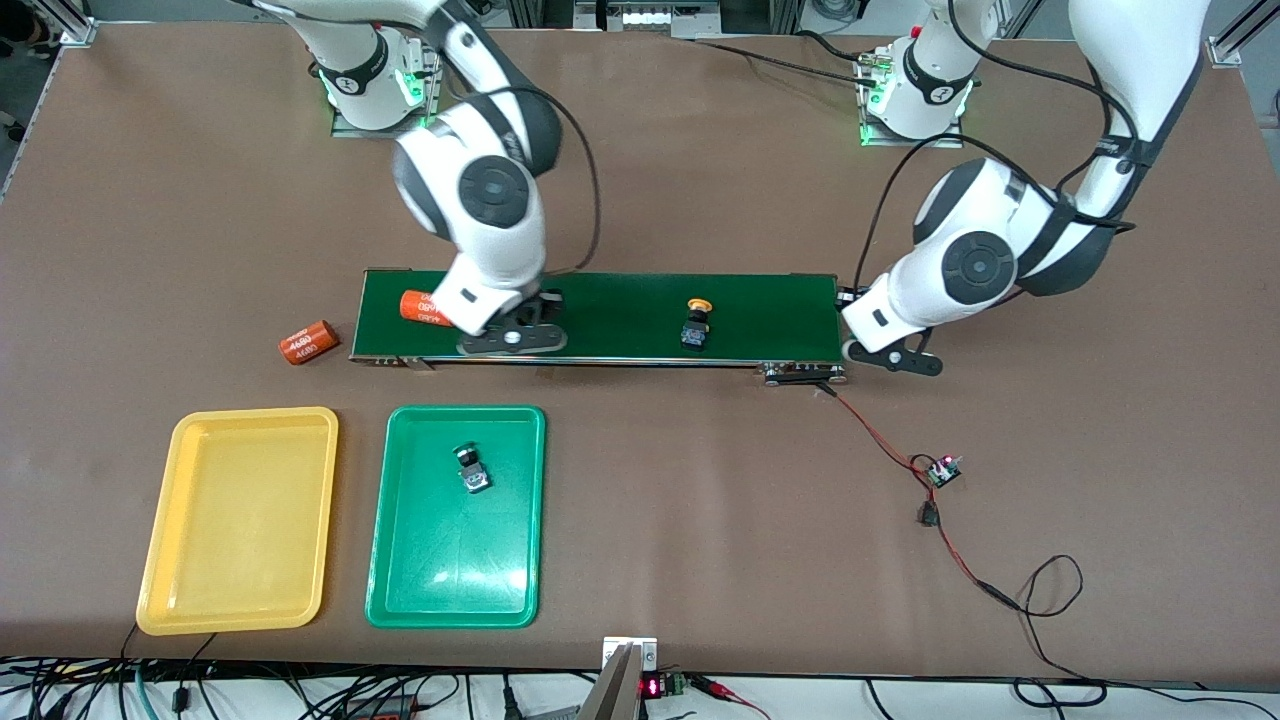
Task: Sort buttons by color to trays
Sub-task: 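Carry the yellow button to the yellow tray while the left gripper moves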
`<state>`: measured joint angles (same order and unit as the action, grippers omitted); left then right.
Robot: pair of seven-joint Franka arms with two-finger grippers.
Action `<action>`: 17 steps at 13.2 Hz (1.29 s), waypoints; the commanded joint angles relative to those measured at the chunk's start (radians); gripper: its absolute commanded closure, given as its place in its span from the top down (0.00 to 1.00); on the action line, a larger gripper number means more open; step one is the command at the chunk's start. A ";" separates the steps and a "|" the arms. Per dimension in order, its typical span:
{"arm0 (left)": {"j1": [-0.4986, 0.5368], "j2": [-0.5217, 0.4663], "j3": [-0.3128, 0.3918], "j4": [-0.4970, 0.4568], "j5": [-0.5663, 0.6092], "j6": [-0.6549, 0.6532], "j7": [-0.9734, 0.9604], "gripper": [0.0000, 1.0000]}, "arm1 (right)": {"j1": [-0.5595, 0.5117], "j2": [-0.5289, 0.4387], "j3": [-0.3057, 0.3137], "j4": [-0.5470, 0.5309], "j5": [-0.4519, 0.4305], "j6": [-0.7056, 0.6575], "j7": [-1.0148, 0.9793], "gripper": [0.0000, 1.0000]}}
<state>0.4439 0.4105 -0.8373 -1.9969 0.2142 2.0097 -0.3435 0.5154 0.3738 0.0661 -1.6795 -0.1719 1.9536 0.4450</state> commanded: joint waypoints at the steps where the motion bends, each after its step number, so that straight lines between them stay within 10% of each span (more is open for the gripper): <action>1: -0.005 0.037 -0.002 0.026 -0.001 0.014 -0.023 0.00 | -0.084 -0.073 -0.017 -0.032 0.009 -0.057 -0.243 0.16; 7: -0.013 0.040 0.000 0.029 -0.001 0.015 -0.023 0.00 | -0.322 -0.118 -0.017 -0.091 -0.148 -0.030 -0.646 0.16; 17: -0.091 0.013 0.070 -0.012 -0.022 0.119 -0.029 0.00 | -0.571 0.040 -0.015 -0.192 -0.336 0.418 -0.784 0.18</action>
<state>0.3901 0.4415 -0.8096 -1.9929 0.2135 2.0922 -0.3690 -0.0165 0.3674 0.0317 -1.8746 -0.4870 2.3073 -0.3222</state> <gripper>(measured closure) 0.564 0.674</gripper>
